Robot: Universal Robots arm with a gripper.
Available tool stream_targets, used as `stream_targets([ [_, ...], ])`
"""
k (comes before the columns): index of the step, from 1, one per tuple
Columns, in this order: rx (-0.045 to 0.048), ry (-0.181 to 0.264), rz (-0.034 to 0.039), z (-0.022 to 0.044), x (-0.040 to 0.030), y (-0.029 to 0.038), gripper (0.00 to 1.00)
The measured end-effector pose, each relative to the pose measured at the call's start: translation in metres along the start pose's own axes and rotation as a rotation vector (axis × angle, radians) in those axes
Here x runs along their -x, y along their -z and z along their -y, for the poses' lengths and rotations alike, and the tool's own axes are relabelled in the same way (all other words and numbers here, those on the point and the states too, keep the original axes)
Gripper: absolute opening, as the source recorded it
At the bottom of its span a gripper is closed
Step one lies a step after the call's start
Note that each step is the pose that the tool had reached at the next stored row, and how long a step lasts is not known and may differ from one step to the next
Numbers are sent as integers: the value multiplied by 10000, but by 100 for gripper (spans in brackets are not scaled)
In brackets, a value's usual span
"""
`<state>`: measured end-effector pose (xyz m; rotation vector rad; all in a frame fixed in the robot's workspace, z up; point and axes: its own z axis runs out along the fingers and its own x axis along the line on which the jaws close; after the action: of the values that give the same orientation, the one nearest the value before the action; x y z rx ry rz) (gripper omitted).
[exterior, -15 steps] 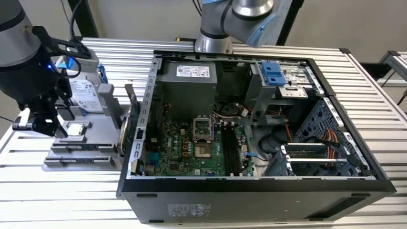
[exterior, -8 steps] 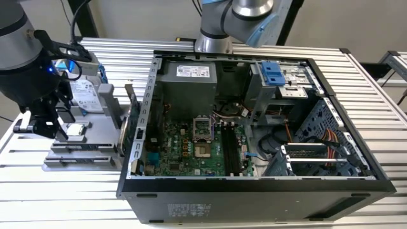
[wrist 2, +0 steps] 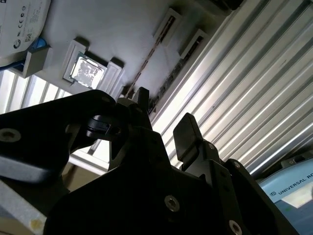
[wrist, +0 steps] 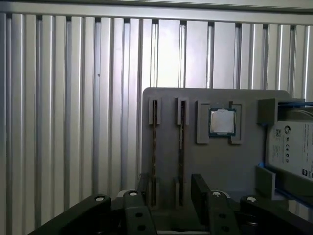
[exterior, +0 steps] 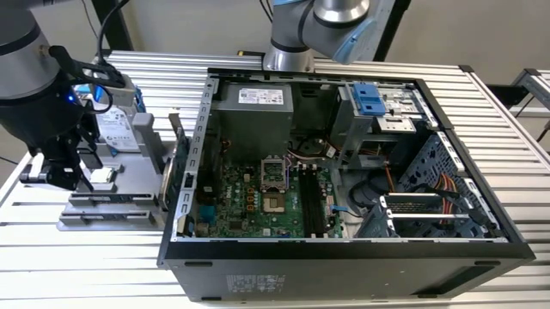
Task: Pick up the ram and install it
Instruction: 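Pick up the ram and move it above insertion slot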
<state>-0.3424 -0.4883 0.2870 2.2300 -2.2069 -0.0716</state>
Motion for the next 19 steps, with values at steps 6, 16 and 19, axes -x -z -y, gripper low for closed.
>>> stream_targets([
  [6,-4,-1,3,2,-1,-11,100],
  [16,0,-3,-55,5,-5,-113,100],
  [19,-1,-4,-55,6,-5,-142,100],
])
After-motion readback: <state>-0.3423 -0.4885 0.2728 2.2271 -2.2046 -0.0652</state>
